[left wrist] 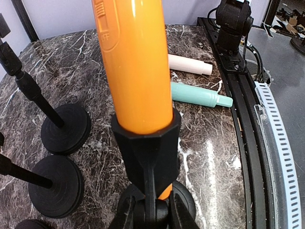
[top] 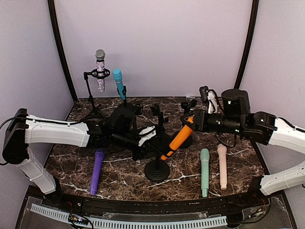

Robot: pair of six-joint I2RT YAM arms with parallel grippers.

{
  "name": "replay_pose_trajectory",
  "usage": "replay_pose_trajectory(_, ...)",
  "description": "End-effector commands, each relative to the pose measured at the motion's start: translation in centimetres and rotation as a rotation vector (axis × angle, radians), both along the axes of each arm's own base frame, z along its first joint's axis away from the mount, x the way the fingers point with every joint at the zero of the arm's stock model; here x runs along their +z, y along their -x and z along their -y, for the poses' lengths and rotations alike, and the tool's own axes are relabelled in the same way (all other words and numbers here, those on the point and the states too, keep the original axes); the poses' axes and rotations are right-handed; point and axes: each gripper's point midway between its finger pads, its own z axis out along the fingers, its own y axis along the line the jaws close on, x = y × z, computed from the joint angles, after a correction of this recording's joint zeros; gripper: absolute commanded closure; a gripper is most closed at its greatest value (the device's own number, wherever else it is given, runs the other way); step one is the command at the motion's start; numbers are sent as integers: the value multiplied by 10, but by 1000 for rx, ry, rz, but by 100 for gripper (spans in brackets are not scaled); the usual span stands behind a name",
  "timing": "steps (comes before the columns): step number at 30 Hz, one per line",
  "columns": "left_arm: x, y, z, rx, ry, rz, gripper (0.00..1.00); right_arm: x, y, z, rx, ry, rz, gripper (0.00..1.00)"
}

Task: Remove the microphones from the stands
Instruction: Remove the microphone from the microphone stand.

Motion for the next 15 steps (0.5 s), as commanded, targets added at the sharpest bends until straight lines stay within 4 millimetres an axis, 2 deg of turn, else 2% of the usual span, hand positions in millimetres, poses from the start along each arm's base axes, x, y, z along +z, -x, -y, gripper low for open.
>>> replay_pose_trajectory(1, -53, 16, -25, -18, -196, -62, 100, 42, -28, 22, -181, -67, 44, 100)
replay_pose_trajectory(15, -57, 19, -24, -24, -207, -65, 100, 54, -31, 34, -227, -46, 55, 100)
